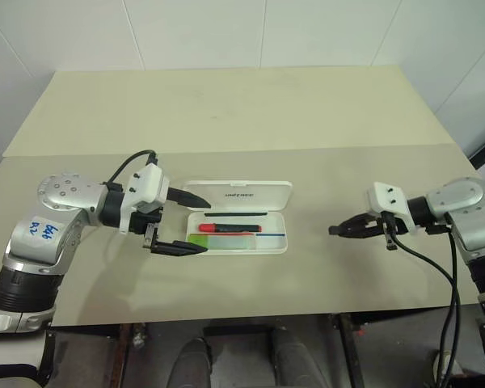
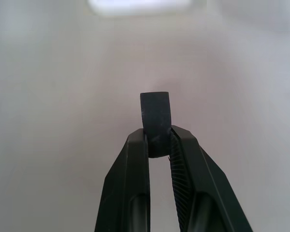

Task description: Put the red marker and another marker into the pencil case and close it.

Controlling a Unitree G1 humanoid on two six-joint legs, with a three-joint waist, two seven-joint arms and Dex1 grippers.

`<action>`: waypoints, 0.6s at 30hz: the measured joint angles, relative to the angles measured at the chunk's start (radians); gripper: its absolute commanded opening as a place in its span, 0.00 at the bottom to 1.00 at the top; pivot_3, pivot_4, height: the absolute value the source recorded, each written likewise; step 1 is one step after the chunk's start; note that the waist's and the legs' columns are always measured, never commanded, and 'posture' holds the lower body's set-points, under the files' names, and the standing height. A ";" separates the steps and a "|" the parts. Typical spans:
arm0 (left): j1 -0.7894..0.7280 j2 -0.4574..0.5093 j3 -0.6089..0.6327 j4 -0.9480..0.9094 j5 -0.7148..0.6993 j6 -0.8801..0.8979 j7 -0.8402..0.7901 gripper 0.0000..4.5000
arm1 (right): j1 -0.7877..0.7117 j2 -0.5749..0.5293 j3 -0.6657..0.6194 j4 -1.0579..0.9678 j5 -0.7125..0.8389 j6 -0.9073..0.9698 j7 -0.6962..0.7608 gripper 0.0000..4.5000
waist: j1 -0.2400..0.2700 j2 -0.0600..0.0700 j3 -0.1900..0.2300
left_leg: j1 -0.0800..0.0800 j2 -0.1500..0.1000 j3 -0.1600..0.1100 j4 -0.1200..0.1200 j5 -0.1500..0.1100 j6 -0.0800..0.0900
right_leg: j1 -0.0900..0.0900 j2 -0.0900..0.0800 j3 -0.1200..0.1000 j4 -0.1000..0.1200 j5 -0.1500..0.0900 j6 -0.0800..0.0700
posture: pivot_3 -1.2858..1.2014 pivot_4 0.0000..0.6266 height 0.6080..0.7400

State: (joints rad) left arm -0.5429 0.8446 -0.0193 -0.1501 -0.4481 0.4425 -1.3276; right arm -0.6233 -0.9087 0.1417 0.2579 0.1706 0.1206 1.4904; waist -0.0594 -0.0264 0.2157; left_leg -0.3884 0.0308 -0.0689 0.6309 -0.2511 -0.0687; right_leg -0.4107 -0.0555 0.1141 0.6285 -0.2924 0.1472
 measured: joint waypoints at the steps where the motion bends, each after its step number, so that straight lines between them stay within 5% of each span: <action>1: 0.000 0.001 0.000 0.004 0.000 -0.003 -0.003 1.00 | 0.006 0.000 -0.004 -0.050 0.020 0.045 -0.010 0.06 | 0.001 0.000 0.000 | 0.000 0.000 0.000 0.000 0.000 0.000 | 0.000 0.000 0.000 0.000 0.000 0.000 | 0.52 0.24 1.00; 8: 0.000 0.003 0.000 0.007 0.001 -0.013 -0.008 1.00 | 0.052 0.088 -0.020 -0.358 0.127 0.291 -0.124 0.06 | 0.004 0.000 0.000 | -0.001 0.000 -0.001 0.000 0.000 0.000 | 0.000 0.000 0.000 0.000 0.000 0.000 | 0.52 0.24 1.00; 18: 0.019 0.014 0.004 -0.017 0.000 0.001 0.016 1.00 | 0.111 0.181 0.059 -0.426 0.115 0.337 -0.239 0.06 | 0.003 0.000 0.000 | -0.001 0.000 -0.001 0.000 0.000 0.000 | 0.000 0.000 0.000 -0.001 0.000 0.000 | 0.52 0.24 1.00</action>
State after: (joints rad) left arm -0.5236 0.8582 -0.0153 -0.1668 -0.4478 0.4432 -1.3119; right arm -0.5127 -0.7281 0.2012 -0.1684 0.2860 0.4573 1.2511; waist -0.0559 -0.0265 0.2157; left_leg -0.3894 0.0307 -0.0695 0.6310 -0.2511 -0.0687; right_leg -0.4109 -0.0554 0.1138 0.6279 -0.2923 0.1473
